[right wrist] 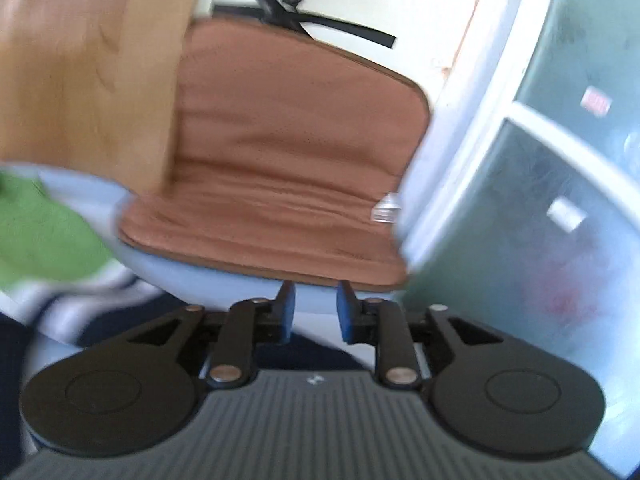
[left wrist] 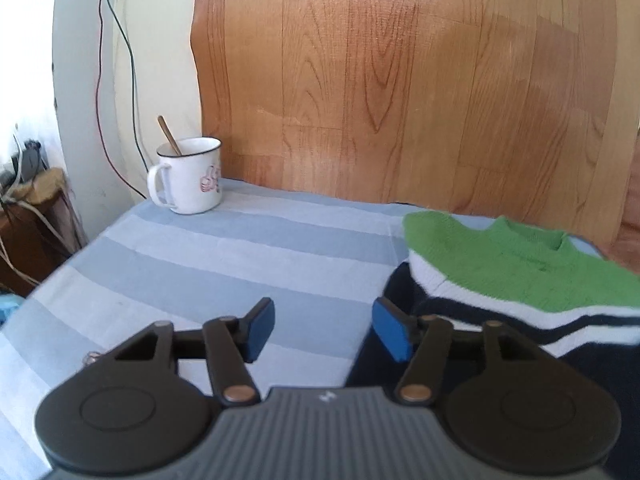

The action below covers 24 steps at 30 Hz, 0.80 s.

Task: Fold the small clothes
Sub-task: 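Lay the sweater flat on the bed and open both tools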

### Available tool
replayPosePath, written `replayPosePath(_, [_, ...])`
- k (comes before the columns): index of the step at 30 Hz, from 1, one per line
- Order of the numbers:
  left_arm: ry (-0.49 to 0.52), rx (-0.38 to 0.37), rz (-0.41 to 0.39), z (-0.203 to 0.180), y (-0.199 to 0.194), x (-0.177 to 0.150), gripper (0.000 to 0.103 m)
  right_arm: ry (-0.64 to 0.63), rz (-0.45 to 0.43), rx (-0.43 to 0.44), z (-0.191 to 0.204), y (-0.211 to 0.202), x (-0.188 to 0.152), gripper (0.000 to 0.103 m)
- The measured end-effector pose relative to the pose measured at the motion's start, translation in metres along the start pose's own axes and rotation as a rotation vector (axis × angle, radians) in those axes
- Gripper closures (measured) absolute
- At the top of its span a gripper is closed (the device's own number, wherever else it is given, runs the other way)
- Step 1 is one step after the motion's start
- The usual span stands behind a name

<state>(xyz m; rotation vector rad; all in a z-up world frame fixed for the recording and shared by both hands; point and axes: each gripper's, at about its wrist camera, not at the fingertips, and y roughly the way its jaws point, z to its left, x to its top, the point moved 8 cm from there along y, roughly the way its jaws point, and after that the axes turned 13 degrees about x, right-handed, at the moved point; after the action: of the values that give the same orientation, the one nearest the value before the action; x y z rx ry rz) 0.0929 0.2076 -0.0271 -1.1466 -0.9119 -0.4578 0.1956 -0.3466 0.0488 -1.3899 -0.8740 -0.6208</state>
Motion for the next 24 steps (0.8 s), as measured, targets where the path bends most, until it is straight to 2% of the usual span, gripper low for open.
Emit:
replayPosePath(2, [0.041, 0.040, 0.020, 0.005, 0.006, -0.002, 0.045, 0.028, -0.014, 0.141, 0.033, -0.008, -0.002, 0.067])
replayPosePath(4, [0.070, 0.069, 0.060, 0.010, 0.016, -0.008, 0.045, -0.006, -0.009, 0.262, 0.073, -0.012, -0.009, 0.062])
replayPosePath(7, [0.099, 0.064, 0.117, 0.013, 0.025, -0.017, 0.045, -0.093, 0.010, 0.380, 0.125, -0.013, -0.022, 0.058])
replayPosePath(9, [0.115, 0.028, 0.137, 0.009, 0.027, -0.022, 0.045, -0.124, 0.027, 0.429, 0.150, -0.011, -0.031, 0.057])
replayPosePath(12, [0.145, -0.045, 0.157, -0.003, 0.025, -0.026, 0.038, -0.143, 0.051, 0.463, 0.166, -0.002, -0.035, 0.057])
replayPosePath(14, [0.194, -0.048, 0.173, -0.014, 0.028, -0.032, 0.039, -0.146, 0.061, 0.468, 0.170, 0.002, -0.036, 0.057])
replayPosePath(15, [0.216, -0.046, 0.176, -0.020, 0.029, -0.036, 0.043, -0.144, 0.063, 0.468, 0.170, 0.002, -0.038, 0.057])
replayPosePath(16, [0.224, -0.052, 0.154, -0.025, 0.026, -0.036, 0.062, -0.140, 0.064, 0.466, 0.169, 0.002, -0.039, 0.057])
replayPosePath(17, [0.242, -0.081, 0.146, -0.031, 0.022, -0.036, 0.076, -0.135, 0.063, 0.463, 0.169, 0.003, -0.039, 0.057])
replayPosePath(18, [0.246, -0.117, 0.153, -0.036, 0.019, -0.036, 0.096, -0.127, 0.062, 0.459, 0.168, 0.003, -0.039, 0.057])
replayPosePath(21, [0.234, -0.047, 0.123, -0.035, 0.021, -0.031, 0.097, -0.089, 0.056, 0.441, 0.166, 0.000, -0.043, 0.057])
replayPosePath(23, [0.149, -0.012, 0.111, -0.017, 0.025, -0.019, 0.097, -0.068, 0.050, 0.431, 0.162, -0.001, -0.043, 0.057])
replayPosePath(24, [0.072, 0.024, 0.107, 0.001, 0.028, -0.009, 0.097, -0.062, 0.047, 0.425, 0.161, -0.002, -0.044, 0.057])
